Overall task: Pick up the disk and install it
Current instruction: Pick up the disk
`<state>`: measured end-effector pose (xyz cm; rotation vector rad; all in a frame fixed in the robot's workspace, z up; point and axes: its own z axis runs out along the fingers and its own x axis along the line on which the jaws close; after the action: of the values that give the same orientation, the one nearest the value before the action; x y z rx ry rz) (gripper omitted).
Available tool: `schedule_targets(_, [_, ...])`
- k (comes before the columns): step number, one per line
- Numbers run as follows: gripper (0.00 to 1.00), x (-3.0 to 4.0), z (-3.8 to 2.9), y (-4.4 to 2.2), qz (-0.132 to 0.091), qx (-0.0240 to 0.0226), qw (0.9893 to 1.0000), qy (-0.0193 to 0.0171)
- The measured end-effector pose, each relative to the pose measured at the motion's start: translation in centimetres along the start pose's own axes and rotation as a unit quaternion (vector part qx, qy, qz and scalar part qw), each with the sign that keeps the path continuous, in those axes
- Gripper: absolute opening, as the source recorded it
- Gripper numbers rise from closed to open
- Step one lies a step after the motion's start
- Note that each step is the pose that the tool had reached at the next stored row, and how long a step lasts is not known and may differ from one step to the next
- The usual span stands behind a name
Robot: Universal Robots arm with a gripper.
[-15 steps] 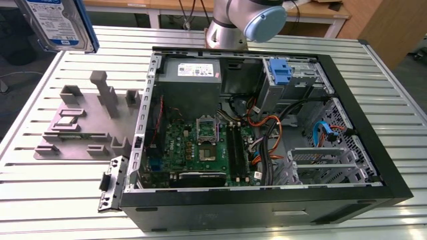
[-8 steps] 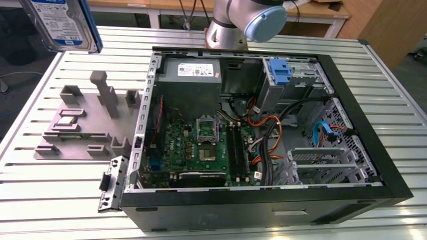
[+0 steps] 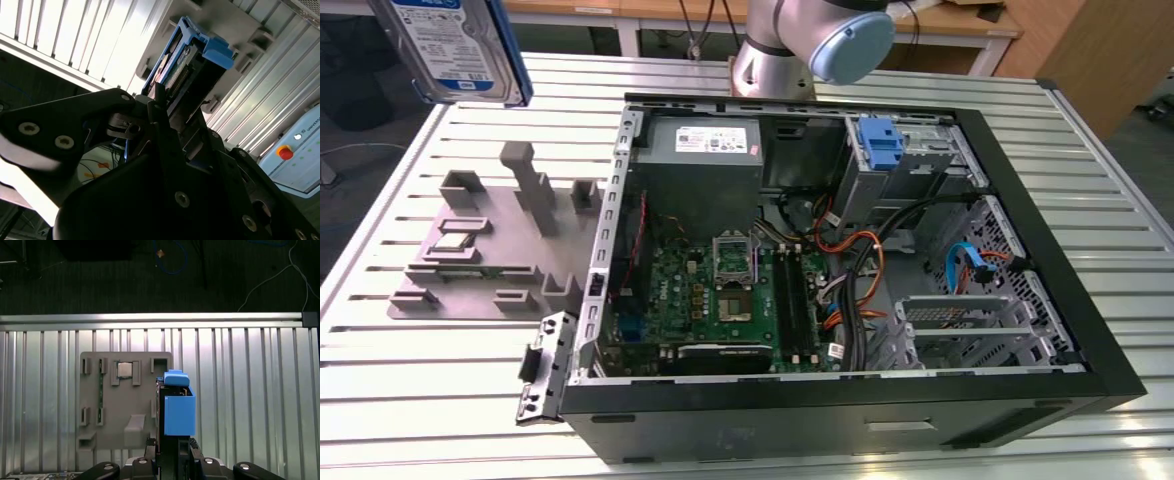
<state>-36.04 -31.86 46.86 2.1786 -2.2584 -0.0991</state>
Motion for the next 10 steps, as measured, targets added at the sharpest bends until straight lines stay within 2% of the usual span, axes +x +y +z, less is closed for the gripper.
schedule_targets(4, [0.35,-0.01,-0.02,-0.38,0.000,0.0000,1.0000,0.0000])
schedule_targets(10, [0.35,-0.06,-0.07,-1.60,0.000,0.0000,1.0000,0.0000])
